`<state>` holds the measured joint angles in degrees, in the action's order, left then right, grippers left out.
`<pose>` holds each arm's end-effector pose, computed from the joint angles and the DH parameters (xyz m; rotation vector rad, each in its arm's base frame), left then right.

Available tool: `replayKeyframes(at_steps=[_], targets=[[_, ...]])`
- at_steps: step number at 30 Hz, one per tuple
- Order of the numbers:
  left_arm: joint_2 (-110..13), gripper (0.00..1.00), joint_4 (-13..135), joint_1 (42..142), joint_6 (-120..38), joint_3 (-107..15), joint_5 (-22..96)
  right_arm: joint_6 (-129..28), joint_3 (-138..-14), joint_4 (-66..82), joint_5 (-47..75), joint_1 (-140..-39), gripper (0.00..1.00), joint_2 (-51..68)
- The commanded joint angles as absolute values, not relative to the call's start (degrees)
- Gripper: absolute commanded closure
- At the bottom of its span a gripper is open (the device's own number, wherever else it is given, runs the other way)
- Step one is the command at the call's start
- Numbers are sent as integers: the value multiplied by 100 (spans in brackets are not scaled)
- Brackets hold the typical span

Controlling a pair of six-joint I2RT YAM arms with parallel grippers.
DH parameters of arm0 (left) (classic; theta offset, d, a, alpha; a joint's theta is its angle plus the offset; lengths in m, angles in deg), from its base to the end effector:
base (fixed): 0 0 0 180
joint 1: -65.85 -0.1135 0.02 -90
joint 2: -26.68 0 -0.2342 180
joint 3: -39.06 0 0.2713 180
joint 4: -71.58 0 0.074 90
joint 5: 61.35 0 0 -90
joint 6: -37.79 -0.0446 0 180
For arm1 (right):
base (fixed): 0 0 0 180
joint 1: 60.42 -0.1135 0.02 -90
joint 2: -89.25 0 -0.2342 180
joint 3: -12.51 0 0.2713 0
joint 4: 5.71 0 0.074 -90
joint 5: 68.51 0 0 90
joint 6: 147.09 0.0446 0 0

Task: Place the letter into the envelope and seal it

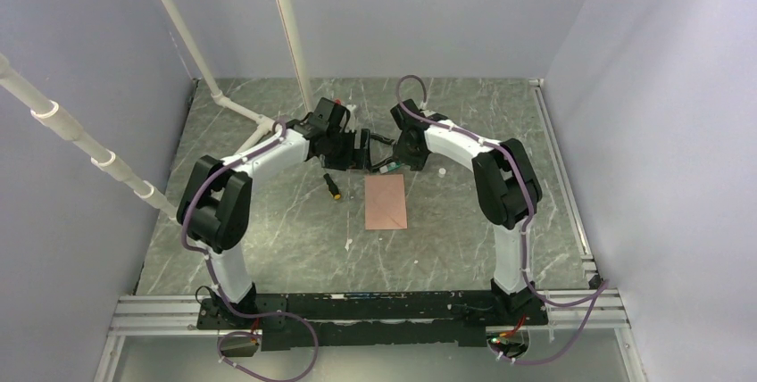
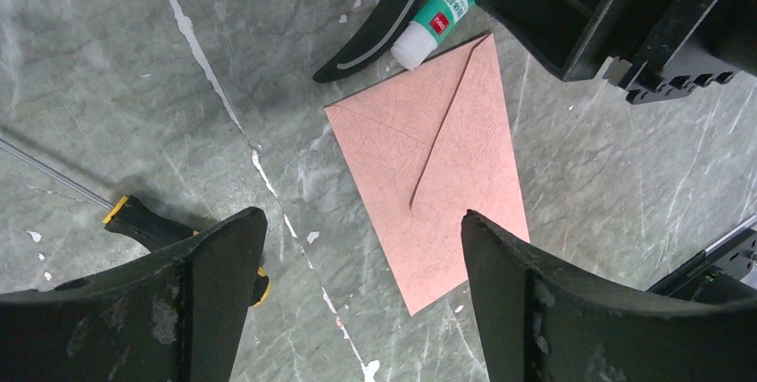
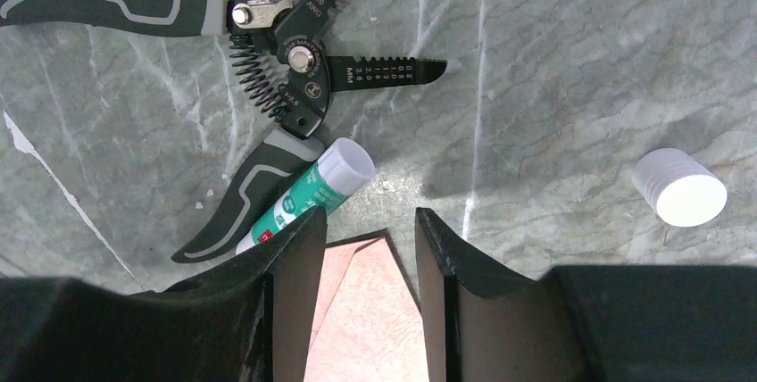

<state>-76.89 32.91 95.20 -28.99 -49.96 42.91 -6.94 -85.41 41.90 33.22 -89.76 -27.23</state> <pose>0.3500 -0.2094 0.1791 0.2463 2.5830 -0.6725 0.3786 0.2024 0.1291 0.5430 2.6346 0.1504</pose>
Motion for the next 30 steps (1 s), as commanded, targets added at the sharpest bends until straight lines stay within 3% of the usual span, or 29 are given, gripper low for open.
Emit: replayKeyframes(at_steps=[1,15,25,30], targets=[[-7450,15,3445,9538,-2936,-4873,4333,-635,-8741,4151,3452,-9028,55,-2744],[-7449,15,3371,9529,-2975,-4793,4347,-815,-8809,3888,3141,-9078,51,-2817],[-7431,14,3301,9507,-2936,-4777,4093,-923,-9402,4701,3681,-9223,50,-3357],[-7444,15,3302,9504,-2911,-4766,4071,-1085,-9373,4774,3867,-9264,59,-3253]])
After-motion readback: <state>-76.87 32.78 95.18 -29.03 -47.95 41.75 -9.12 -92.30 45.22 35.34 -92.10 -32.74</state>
